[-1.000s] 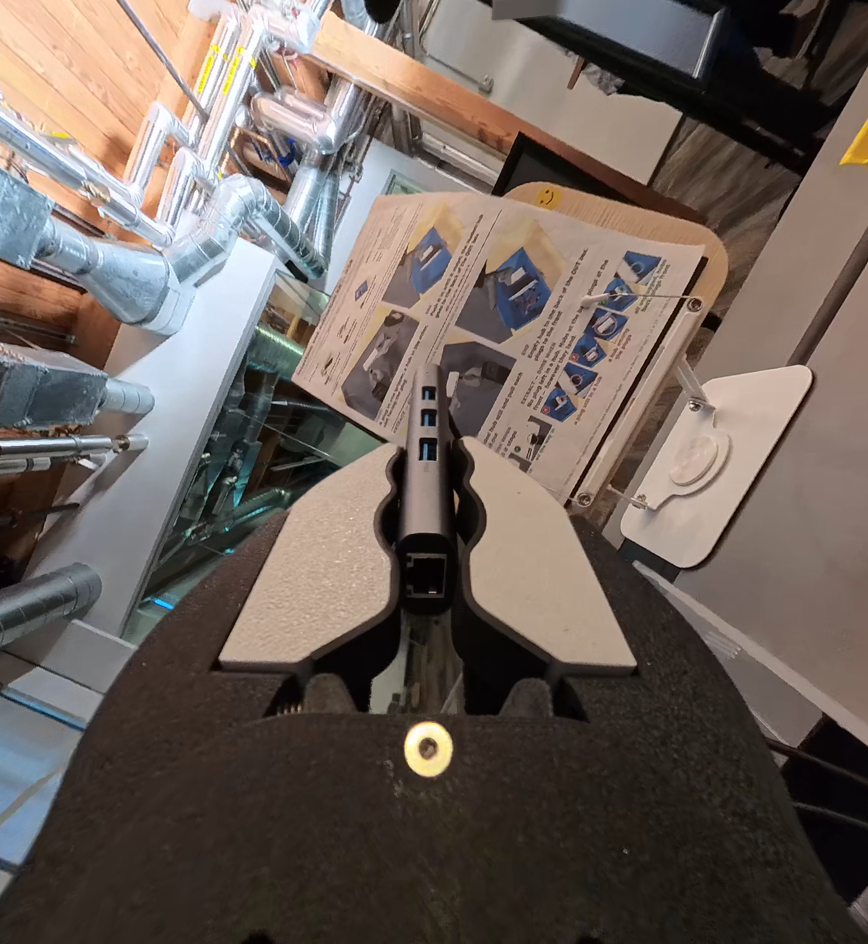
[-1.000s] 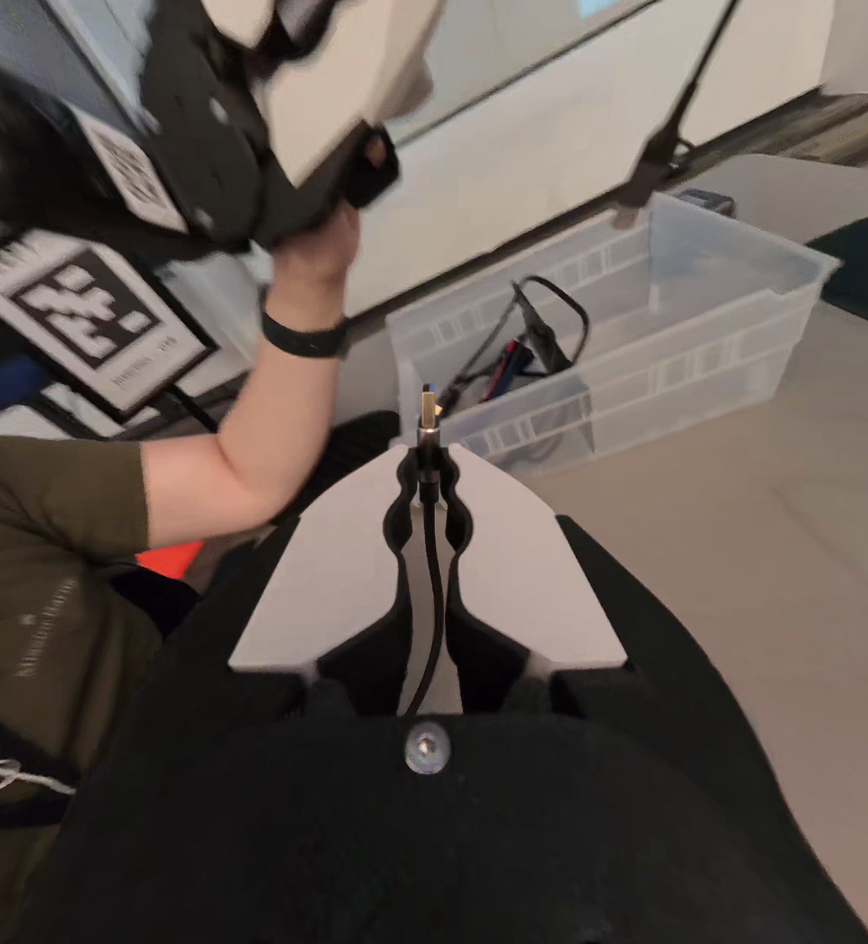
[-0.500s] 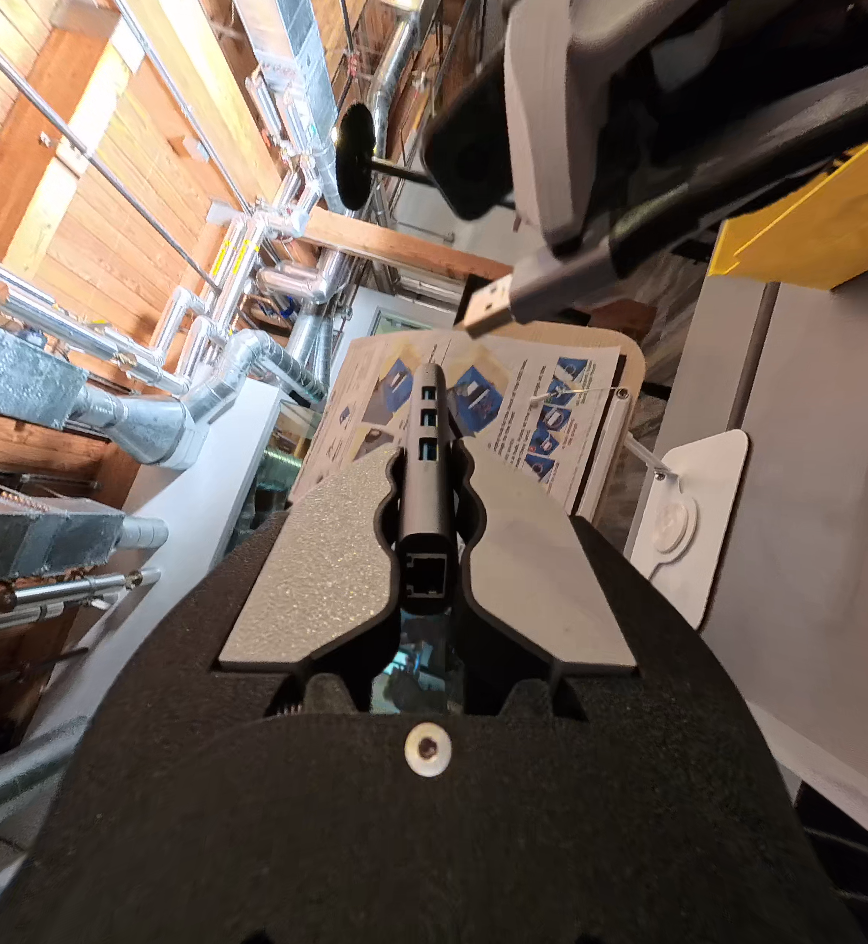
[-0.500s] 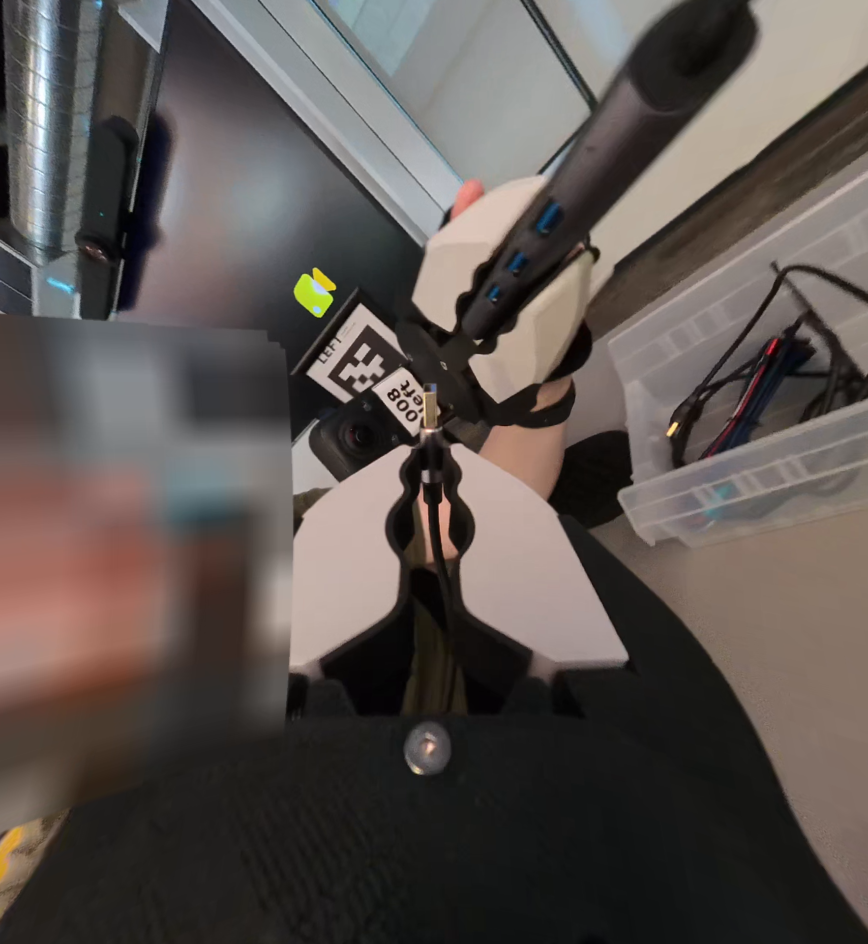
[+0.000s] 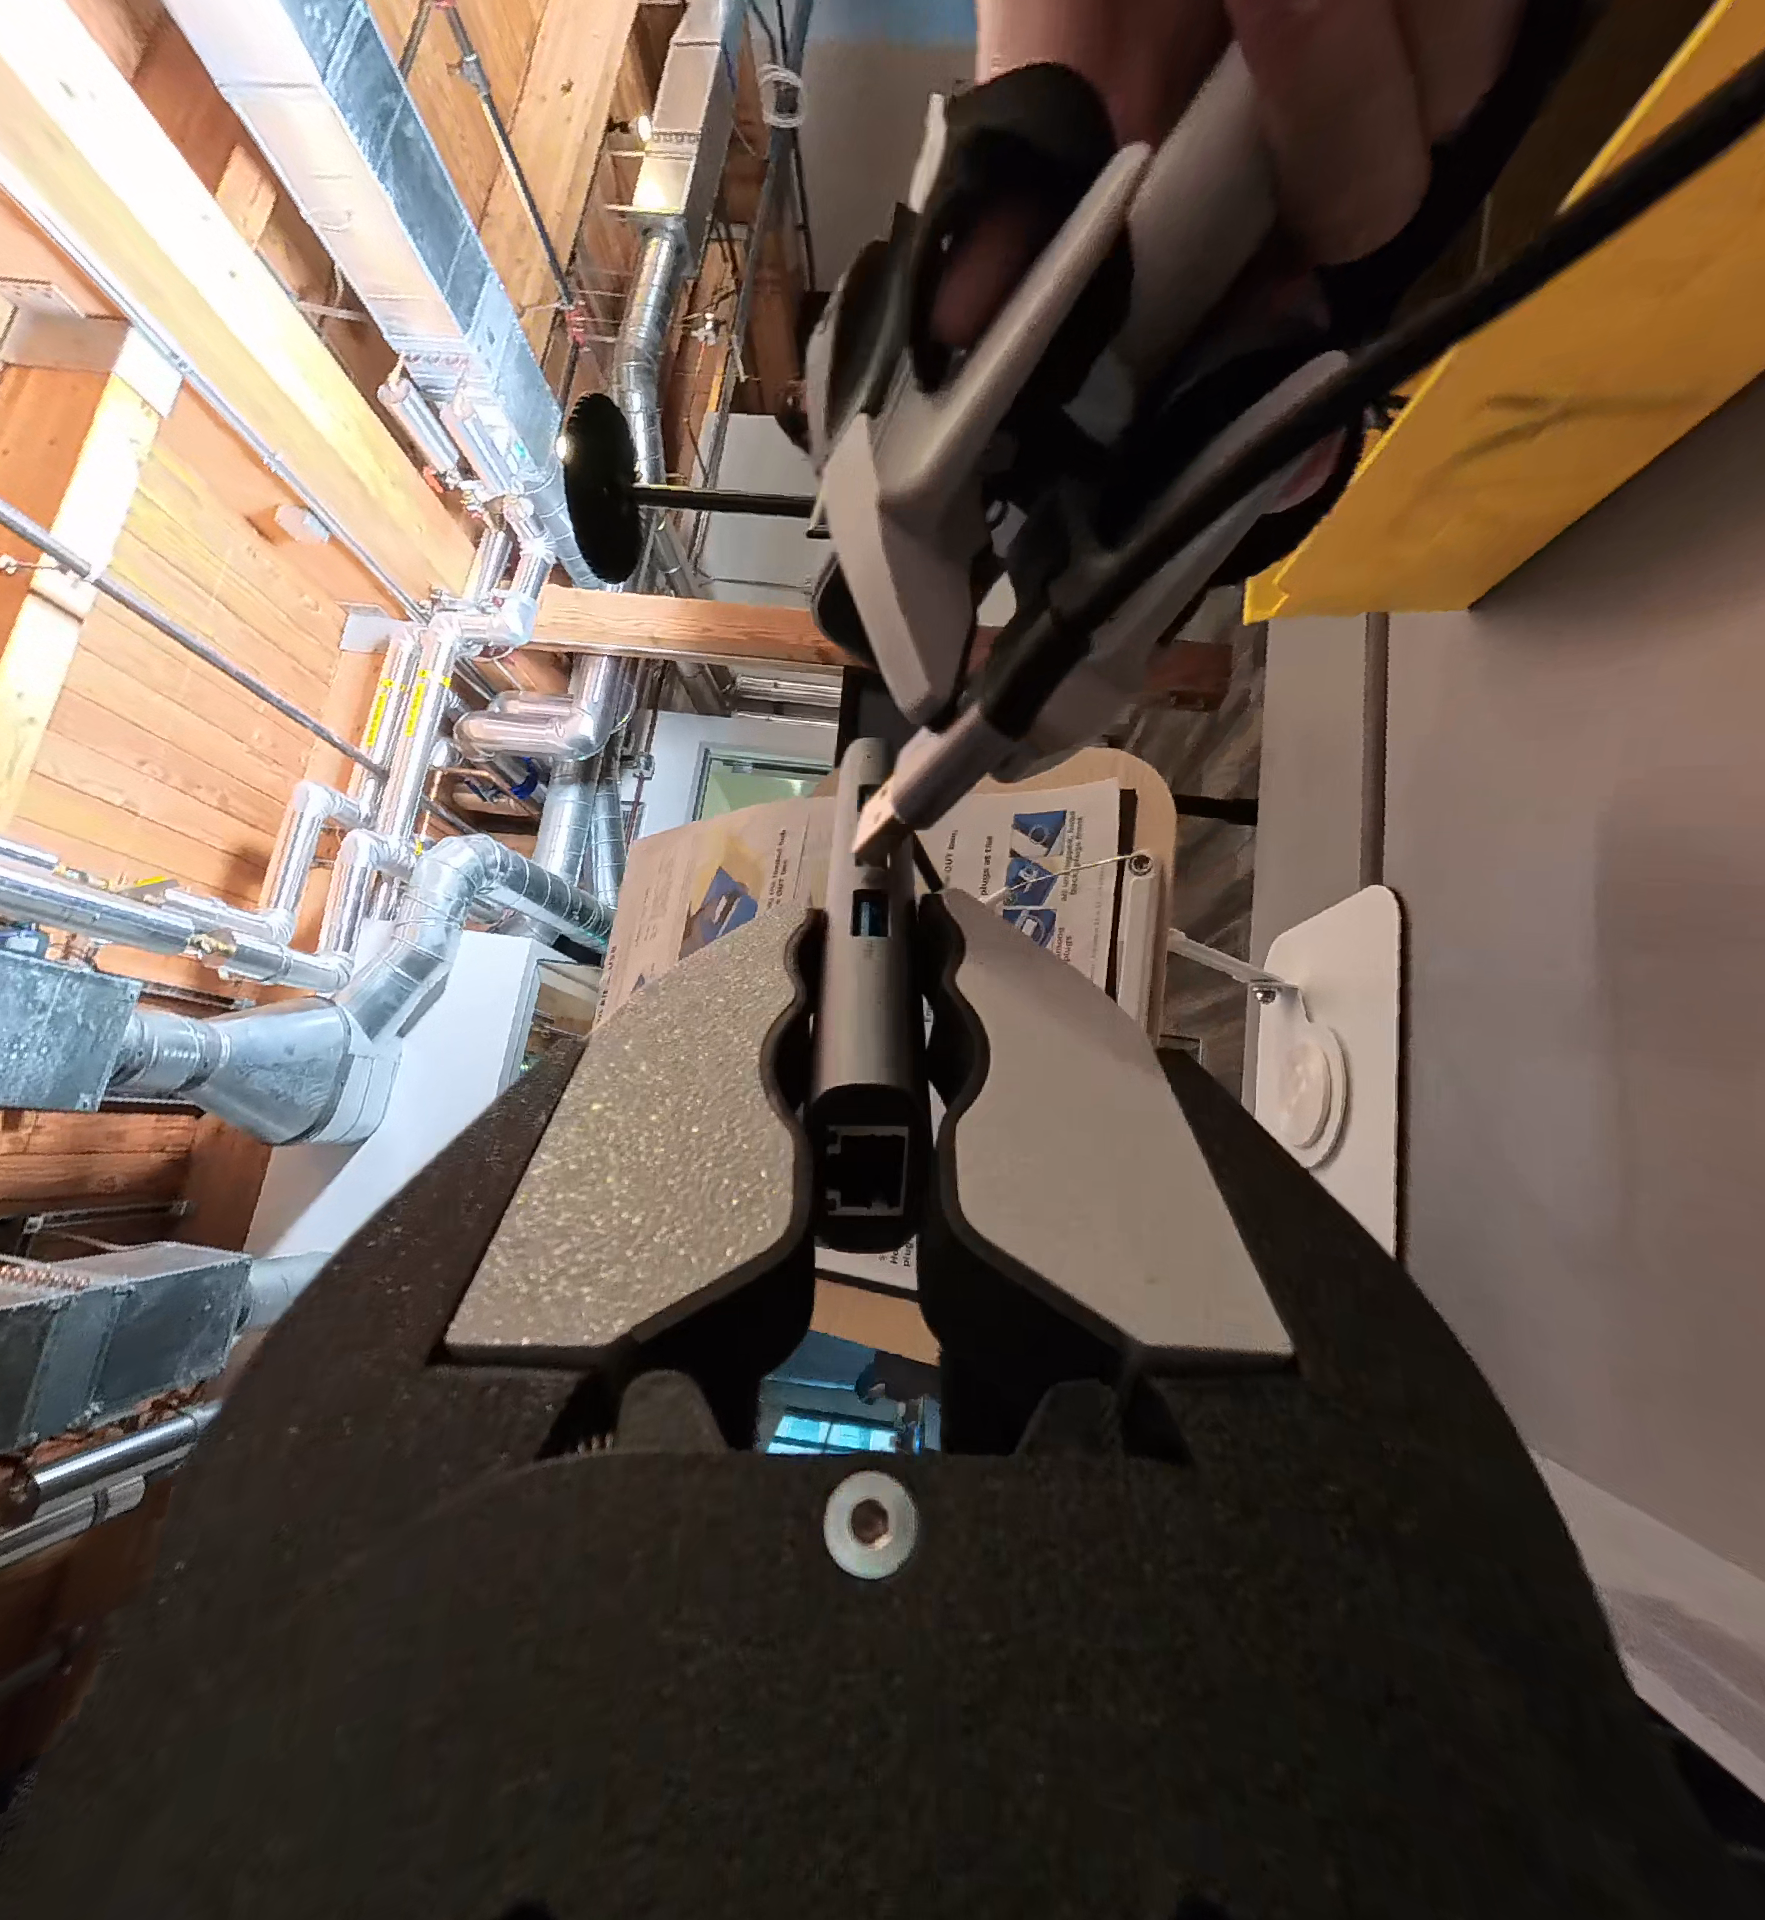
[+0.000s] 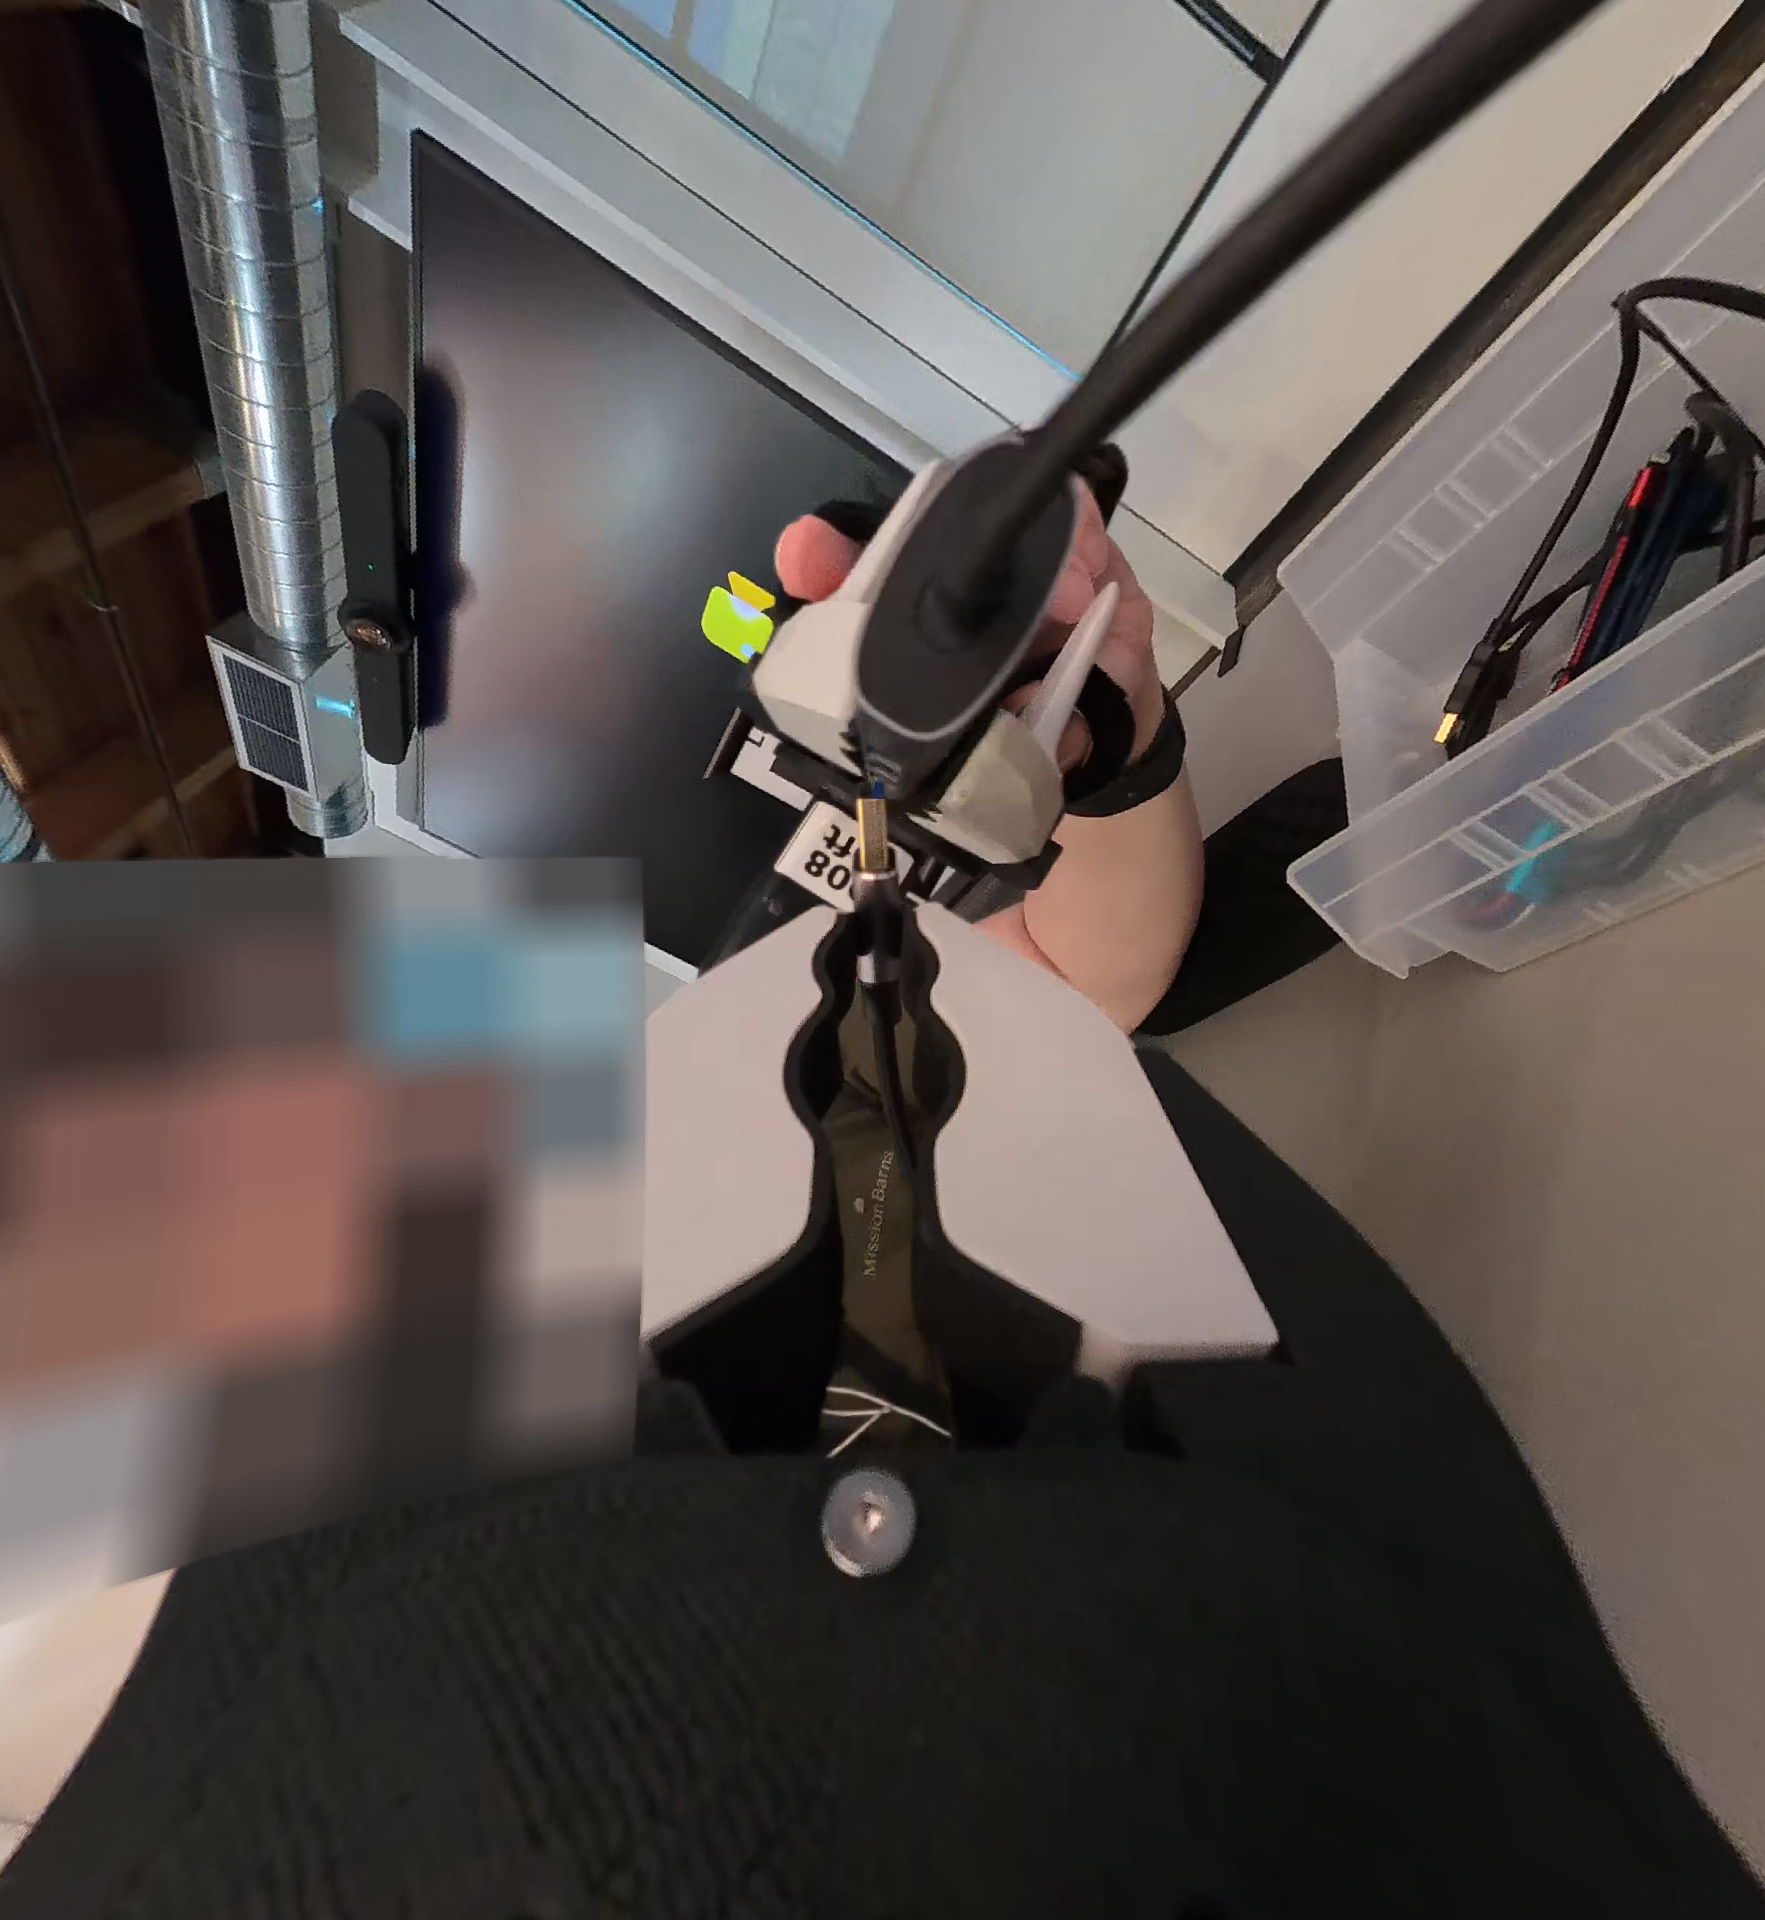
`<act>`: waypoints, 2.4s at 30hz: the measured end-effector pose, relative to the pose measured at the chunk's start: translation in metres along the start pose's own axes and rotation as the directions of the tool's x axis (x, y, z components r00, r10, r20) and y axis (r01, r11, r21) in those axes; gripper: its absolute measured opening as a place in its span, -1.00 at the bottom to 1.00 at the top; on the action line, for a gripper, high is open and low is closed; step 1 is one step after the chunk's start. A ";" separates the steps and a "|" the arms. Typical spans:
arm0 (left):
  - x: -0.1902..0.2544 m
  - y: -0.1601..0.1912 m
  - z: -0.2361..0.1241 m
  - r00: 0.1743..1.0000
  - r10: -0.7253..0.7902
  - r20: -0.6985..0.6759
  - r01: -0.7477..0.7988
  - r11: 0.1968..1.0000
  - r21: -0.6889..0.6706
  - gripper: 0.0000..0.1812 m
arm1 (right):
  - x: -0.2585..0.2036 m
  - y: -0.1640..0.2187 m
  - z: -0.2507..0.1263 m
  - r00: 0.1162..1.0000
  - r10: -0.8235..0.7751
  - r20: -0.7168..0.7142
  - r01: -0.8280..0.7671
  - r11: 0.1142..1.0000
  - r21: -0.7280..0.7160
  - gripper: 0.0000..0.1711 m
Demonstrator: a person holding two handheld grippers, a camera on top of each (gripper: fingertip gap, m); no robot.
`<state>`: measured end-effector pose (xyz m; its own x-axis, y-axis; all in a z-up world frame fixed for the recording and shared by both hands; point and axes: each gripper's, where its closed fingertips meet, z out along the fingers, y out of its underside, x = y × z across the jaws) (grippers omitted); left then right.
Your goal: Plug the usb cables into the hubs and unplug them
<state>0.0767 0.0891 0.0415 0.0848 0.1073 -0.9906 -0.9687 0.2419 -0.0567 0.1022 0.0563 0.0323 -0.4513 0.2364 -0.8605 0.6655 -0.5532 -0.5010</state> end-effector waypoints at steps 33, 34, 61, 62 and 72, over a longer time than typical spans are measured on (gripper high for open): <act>0.034 -0.027 0.004 0.986 0.151 -0.065 -0.143 0.984 0.102 -0.82 | 0.015 0.028 -0.026 0.992 0.125 0.027 -0.120 0.984 -0.129 -0.91; 0.033 -0.025 0.006 0.989 0.137 -0.054 -0.132 0.987 0.089 -0.82 | 0.015 0.024 -0.026 0.992 0.125 0.030 -0.121 0.987 -0.109 -0.91; 0.001 -0.007 0.010 0.914 -0.403 -0.047 0.406 0.911 0.074 -0.81 | -0.003 -0.036 -0.061 0.908 -0.344 -0.240 0.390 0.903 0.181 -0.81; -0.001 -0.005 0.009 0.907 -0.417 -0.053 0.420 0.905 0.073 -0.81 | 0.001 -0.041 -0.065 0.868 -0.383 -0.317 0.453 0.872 0.187 -0.90; -0.008 0.040 0.004 0.930 -0.366 -0.009 0.364 0.926 -0.097 -0.81 | 0.013 -0.015 -0.041 0.670 -0.616 -0.414 0.646 0.759 -0.082 -0.84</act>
<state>0.0387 0.1021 0.0480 0.4316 0.0022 -0.9021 -0.8892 0.1695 -0.4250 0.1107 0.1005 0.0254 -0.4662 0.8300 -0.3063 0.2617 -0.2014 -0.9439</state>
